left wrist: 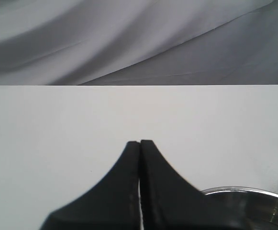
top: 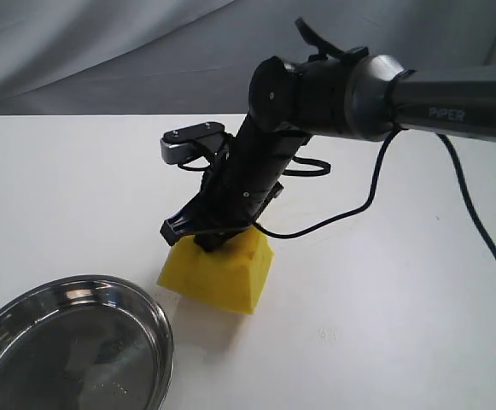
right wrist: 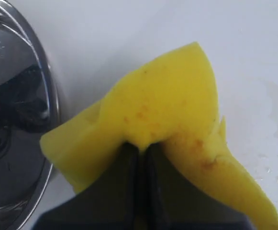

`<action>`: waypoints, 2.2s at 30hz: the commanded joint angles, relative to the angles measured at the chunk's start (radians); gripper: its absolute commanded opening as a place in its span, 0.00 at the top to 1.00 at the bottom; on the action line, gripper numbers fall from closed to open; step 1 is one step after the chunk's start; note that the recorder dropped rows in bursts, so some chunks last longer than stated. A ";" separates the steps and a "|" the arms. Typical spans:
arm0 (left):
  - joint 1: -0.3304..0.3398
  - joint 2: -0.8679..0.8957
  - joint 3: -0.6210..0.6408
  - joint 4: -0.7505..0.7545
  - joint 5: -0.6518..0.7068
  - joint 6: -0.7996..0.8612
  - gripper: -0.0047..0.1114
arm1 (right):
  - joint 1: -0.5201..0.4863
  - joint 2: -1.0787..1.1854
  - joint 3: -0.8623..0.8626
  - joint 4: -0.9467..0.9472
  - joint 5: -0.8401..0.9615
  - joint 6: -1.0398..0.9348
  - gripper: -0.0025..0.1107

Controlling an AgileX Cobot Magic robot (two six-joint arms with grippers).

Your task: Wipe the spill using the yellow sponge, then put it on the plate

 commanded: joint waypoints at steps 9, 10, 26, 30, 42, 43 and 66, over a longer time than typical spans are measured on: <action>0.002 -0.003 0.005 0.000 -0.002 -0.003 0.96 | -0.003 0.019 -0.002 -0.014 0.030 0.072 0.53; 0.002 -0.003 0.005 0.000 -0.002 -0.003 0.96 | -0.003 0.018 -0.002 -0.015 0.033 0.072 0.50; 0.002 -0.003 0.005 0.000 -0.002 -0.003 0.96 | -0.003 -0.162 -0.002 -0.267 -0.043 0.111 0.47; 0.002 -0.003 0.005 0.000 -0.002 -0.003 0.96 | -0.025 -0.130 -0.002 -0.377 -0.008 0.236 0.47; 0.002 -0.003 0.005 0.000 -0.002 -0.003 0.96 | -0.044 0.028 -0.002 -0.334 0.056 0.174 0.53; 0.002 -0.003 0.005 0.000 -0.002 -0.003 0.96 | -0.044 0.036 -0.002 -0.334 0.058 0.174 0.54; 0.002 -0.003 0.005 0.000 -0.002 -0.003 0.96 | -0.044 -0.132 -0.002 -0.354 0.013 0.174 0.98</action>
